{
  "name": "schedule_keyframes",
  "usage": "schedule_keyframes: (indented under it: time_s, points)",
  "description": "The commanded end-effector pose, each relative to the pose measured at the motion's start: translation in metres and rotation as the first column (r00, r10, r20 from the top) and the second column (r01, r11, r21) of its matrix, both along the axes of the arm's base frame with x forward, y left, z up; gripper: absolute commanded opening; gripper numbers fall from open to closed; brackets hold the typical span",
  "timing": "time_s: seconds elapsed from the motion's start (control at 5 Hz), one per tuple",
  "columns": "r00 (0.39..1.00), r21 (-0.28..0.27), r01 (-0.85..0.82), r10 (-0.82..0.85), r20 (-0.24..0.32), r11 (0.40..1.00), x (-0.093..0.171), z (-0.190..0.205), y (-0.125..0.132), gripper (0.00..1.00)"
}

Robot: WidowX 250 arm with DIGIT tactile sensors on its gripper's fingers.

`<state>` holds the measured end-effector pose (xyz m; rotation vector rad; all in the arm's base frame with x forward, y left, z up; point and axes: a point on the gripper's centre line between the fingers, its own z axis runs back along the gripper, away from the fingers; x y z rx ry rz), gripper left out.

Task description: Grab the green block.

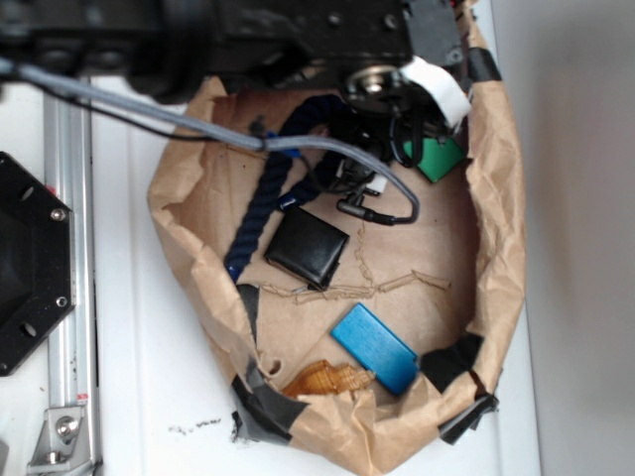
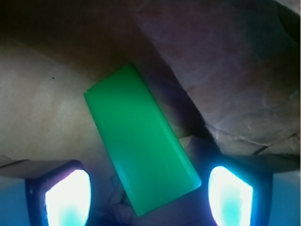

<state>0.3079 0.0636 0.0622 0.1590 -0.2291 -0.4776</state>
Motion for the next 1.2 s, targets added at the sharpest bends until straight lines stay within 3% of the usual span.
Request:
schedule_keyframes:
  time_s: [0.0, 0.4, 1.0]
  points:
    - [0.997, -0.078, 0.041, -0.036, 0.065, 0.996, -0.005, 0.003, -0.038, 1.0]
    - [0.997, -0.093, 0.043, -0.037, 0.065, 0.995, -0.006, 0.007, -0.053, 1.0]
    - [0.996, -0.066, -0.032, 0.037, 0.077, 0.997, 0.018, -0.007, -0.013, 1.0]
